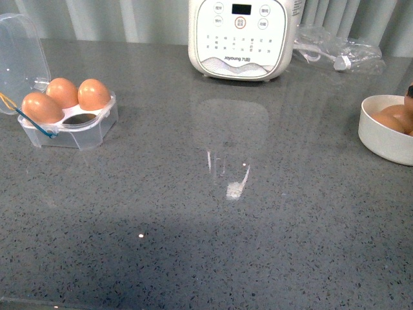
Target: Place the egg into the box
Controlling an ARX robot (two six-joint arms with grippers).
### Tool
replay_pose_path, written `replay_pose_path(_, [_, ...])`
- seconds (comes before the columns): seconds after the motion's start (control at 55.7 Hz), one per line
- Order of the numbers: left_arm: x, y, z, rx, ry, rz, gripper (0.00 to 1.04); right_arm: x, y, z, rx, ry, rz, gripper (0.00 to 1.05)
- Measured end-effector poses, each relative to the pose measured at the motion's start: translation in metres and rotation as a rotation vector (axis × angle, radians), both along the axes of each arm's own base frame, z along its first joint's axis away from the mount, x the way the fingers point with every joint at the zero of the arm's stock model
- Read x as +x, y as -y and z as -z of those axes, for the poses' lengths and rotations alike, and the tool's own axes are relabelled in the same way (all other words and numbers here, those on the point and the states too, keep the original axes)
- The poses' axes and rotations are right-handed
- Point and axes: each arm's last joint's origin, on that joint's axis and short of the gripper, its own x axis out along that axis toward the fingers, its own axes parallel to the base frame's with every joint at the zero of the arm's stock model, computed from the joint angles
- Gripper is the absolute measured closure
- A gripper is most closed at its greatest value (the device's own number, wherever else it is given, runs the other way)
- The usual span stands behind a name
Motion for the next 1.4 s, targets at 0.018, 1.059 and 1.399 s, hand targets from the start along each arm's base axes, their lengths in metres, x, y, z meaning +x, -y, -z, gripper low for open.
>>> replay_pose_path(0.018, [0.000,0.000,0.000,0.000,0.000,0.000,0.07,0.000,-0.001,-0.001,-0.001,0.004,-0.002,0.64])
replay_pose_path(1.059, [0.000,0.000,0.000,0.000,0.000,0.000,0.07,0.039,-0.213,-0.044,-0.048,0.105,-0.803,0.64])
replay_pose_path(1.399, [0.000,0.000,0.000,0.000,0.000,0.000,0.07,0.068,-0.265,-0.040,-0.021,0.104,-0.879,0.64])
